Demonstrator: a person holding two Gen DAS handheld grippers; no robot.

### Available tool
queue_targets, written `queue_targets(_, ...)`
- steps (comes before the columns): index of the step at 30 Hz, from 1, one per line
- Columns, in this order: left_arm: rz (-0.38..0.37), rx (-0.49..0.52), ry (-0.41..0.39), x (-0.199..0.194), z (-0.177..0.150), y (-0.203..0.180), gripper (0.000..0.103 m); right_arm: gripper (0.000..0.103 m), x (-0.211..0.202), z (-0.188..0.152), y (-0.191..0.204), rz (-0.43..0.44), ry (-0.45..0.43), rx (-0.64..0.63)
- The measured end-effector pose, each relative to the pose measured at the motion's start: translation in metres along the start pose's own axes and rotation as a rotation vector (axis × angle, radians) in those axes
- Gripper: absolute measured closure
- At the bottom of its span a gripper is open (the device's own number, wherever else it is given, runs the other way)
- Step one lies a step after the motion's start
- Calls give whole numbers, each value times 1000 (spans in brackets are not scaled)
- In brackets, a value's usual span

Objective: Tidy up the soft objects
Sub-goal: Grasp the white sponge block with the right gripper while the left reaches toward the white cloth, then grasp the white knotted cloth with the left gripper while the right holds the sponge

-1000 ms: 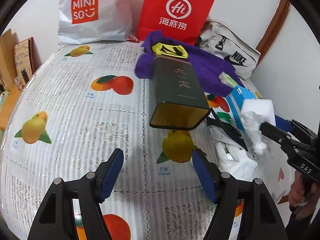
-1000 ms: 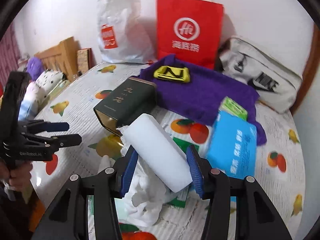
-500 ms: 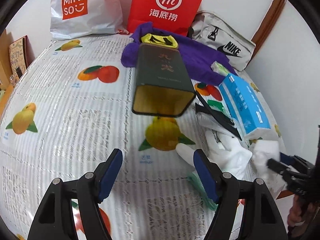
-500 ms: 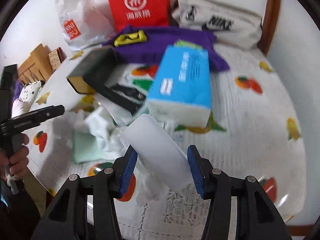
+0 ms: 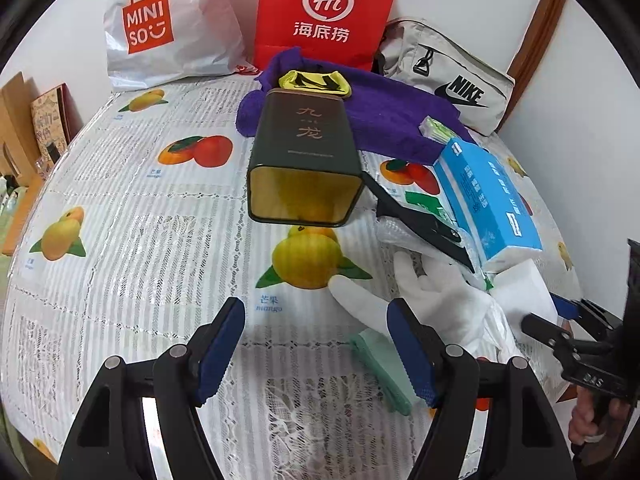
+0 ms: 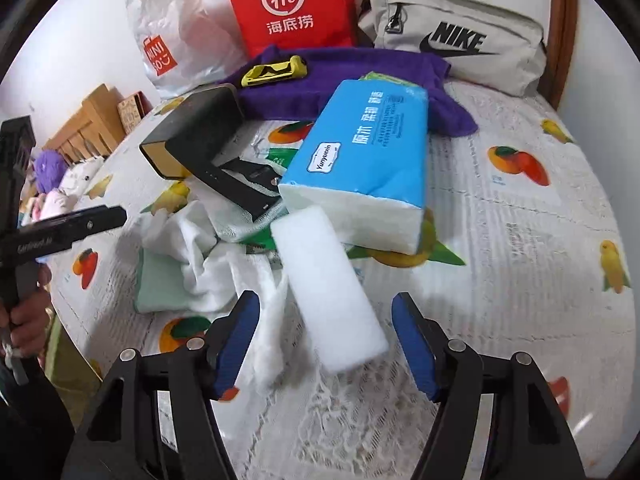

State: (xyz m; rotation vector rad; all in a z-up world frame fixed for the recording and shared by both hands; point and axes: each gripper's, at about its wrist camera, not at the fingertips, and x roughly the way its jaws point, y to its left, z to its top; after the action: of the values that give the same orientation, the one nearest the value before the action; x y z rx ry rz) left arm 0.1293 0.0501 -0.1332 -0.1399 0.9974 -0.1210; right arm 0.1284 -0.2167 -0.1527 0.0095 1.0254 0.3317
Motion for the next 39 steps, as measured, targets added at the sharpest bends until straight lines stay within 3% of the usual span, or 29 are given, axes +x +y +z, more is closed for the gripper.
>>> queue_targets(1, -4, 6, -1, -1, -1, -3, 31, 49, 4, 1, -1, 16, 2, 3)
queue_targets(2, -10, 14, 2, -2, -2, -7, 31, 72, 7, 1, -2, 24, 6, 3)
queue_targets(6, -26, 58, -1, -8, -8, -26, 31, 69, -1, -2, -7, 52, -29, 8)
queue_targets(10, -88, 108, -4, -11, -14, -52, 31, 69, -22, -8, -18, 61, -67, 24)
queue_targets(22, -158, 282, 24, 4, -52, -134, 31, 67, -84, -40, -64, -91, -180, 90)
queue_targets(28, -123, 353, 17, 18, -66, -161, 31, 67, -94, -50, -70, -129, -191, 94)
queue_targets(32, -90, 326, 26, 35, -68, -168, 32, 67, -96, -51, -72, -139, -193, 100)
queue_targets(35, -39, 363, -5, 38, -71, -172, 53, 67, -94, -51, -72, -141, -185, 99)
queue_targets(37, -47, 380, -7, 37, -70, -172, 84, 67, -92, -51, -73, -142, -179, 101)
queue_targets(39, -91, 360, 3, 34, -68, -167, 84, 67, -89, -51, -73, -137, -173, 104)
